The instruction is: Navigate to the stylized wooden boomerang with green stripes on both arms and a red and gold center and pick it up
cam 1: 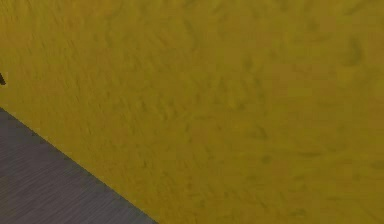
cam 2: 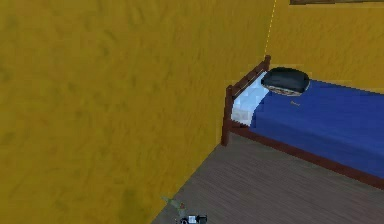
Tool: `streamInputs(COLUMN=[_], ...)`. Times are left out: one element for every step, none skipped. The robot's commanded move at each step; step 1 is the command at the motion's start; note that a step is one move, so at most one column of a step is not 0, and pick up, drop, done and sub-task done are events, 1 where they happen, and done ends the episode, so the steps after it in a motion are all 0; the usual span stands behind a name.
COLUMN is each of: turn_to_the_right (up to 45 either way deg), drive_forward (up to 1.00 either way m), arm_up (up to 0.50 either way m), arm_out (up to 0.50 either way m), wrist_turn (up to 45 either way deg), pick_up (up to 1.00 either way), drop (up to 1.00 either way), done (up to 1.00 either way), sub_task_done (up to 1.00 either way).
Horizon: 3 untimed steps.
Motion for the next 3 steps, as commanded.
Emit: streamInputs(turn_to_the_right=[0.0, 0.0, 0.0], drive_forward=[0.0, 0.0, 0.0], arm_up=[0.0, 0.0, 0.0], arm_out=[0.0, 0.0, 0.0], wrist_turn=[45.0, 45.0, 36.0], pick_up=[0.0, 0.0, 0.0], drop=[0.0, 0.0, 0.0], done=[0.0, 0.0, 0.0], sub_task_done=[0.0, 0.0, 0.0])
